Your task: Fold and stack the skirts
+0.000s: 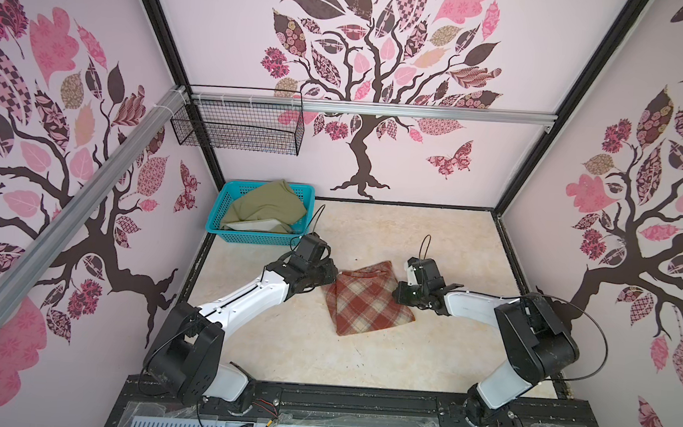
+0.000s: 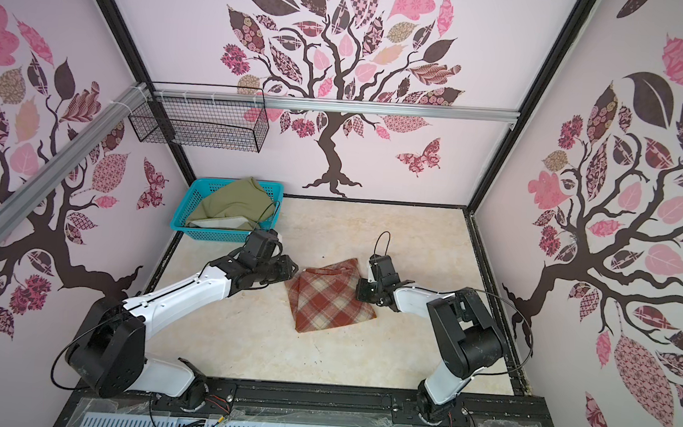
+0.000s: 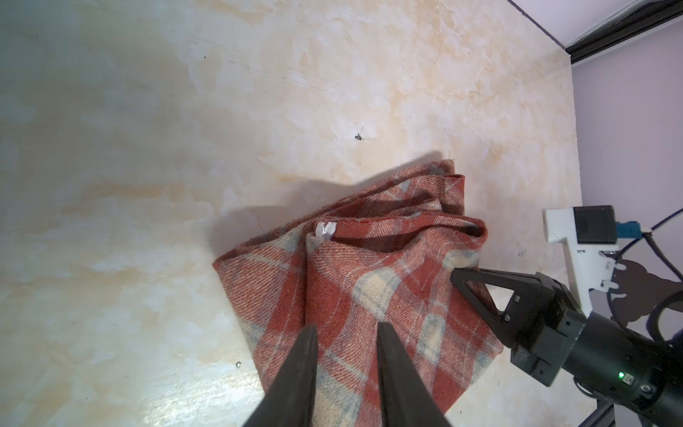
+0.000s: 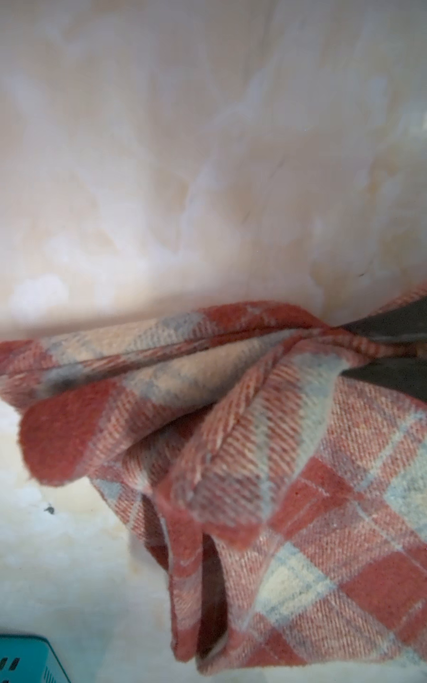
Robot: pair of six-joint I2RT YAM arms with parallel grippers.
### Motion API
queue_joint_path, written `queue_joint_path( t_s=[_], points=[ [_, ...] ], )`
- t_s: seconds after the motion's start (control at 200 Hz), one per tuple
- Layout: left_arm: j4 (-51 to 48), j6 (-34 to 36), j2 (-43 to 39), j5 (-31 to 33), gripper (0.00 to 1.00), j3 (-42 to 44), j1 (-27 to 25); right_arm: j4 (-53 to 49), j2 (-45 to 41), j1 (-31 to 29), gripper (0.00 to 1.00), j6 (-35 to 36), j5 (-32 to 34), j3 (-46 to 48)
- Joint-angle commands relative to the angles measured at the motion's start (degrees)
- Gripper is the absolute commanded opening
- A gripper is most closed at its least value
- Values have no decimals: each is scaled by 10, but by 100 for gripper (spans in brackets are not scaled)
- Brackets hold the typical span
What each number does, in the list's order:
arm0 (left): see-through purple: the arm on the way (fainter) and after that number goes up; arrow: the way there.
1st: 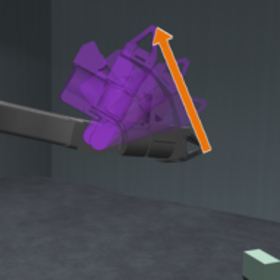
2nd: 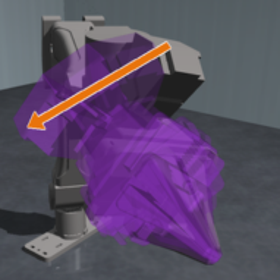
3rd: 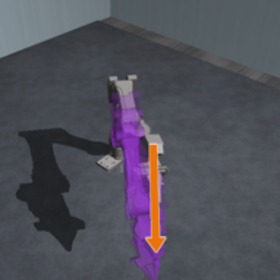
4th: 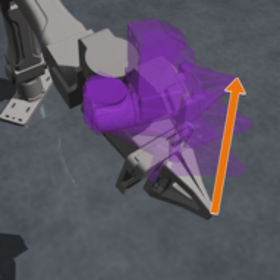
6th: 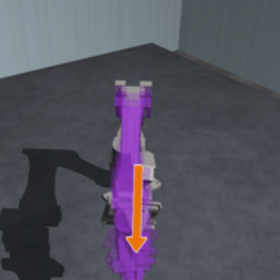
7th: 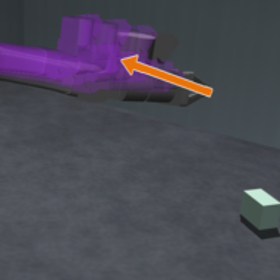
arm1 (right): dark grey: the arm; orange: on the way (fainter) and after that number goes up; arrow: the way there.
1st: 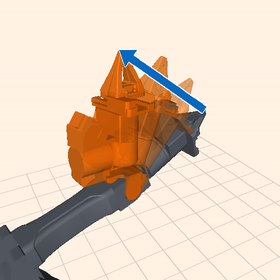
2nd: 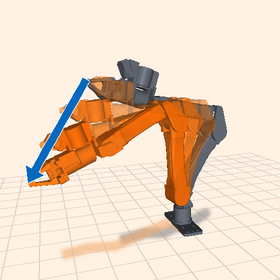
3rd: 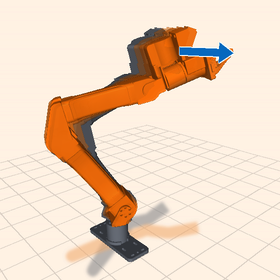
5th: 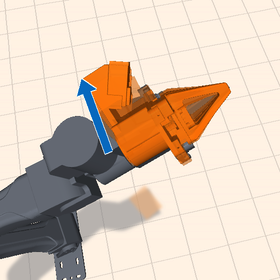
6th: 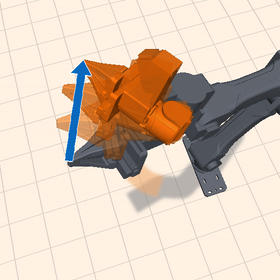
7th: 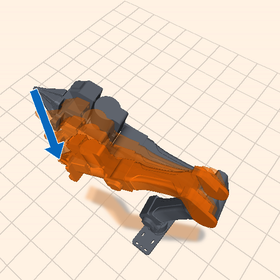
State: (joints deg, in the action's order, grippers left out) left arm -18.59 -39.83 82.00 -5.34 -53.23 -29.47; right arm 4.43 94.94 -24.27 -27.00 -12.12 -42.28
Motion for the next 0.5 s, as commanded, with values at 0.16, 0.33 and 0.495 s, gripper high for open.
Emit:
queue_joint_path(
  t_s=[0.16,0.33,0.495],
  points=[
    [-13,19,-10,-5,29,-11,11,-22,24,59,0,-18,9,-25],
    [-31,21,-19,-15,29,-20,18,-40,35,113,0,14,38,-68],
    [-56,32,-42,-16,28,-23,18,-56,69,162,0,44,44,-123]
  ],
)
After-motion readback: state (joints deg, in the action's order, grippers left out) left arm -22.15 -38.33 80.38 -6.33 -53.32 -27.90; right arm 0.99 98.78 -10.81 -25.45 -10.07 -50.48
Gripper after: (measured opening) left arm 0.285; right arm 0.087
